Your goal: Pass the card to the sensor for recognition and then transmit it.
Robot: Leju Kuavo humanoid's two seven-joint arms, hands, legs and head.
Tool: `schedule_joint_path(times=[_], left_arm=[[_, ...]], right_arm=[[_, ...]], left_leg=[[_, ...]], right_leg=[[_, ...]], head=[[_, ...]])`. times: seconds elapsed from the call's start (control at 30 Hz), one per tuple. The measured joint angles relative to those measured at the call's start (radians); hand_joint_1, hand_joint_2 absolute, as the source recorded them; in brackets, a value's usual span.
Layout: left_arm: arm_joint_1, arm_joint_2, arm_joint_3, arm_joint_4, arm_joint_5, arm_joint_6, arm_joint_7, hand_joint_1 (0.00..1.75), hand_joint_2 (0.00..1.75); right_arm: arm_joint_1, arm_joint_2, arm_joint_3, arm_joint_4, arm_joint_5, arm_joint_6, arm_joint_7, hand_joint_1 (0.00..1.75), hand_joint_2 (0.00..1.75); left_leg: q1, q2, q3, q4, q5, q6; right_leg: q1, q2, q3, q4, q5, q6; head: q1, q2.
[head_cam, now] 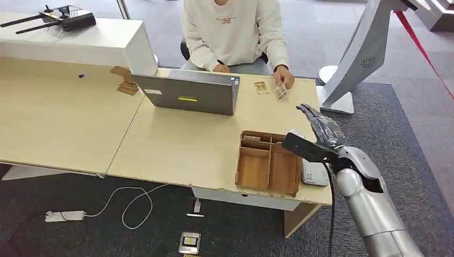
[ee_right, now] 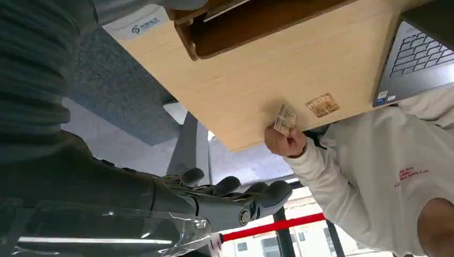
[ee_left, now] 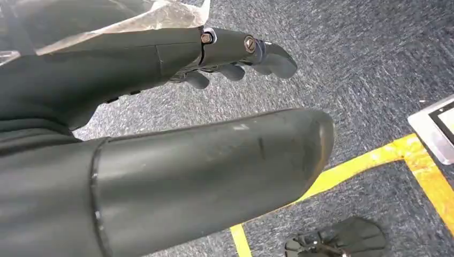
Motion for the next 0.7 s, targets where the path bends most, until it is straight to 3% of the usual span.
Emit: schedule_joint_path(times=[0.33,0.7], left_arm=[[0.0,0.005,0.0,0.0,-0.008,-0.004,0.0,0.0,0.0],[0.0,0.005,0.0,0.0,-0.009,-0.002,-0.003,0.0,0.0]], right_arm=[[0.014,-0.009,0.014,-0.048,0.011,0.014,0.008,0.0,1.75],[0.019,0.015,0.039,-0.049,0.057,-0.027,-0.002,0.0,1.75]], left_leg=[[0.0,0.0,0.0,0.0,0.0,0.0],[0.0,0.0,0.0,0.0,0.0,0.0]], right_leg=[[0.0,0.0,0.0,0.0,0.0,0.0],[0.0,0.0,0.0,0.0,0.0,0.0]], head=[[0.0,0.0],[0.0,0.0]])
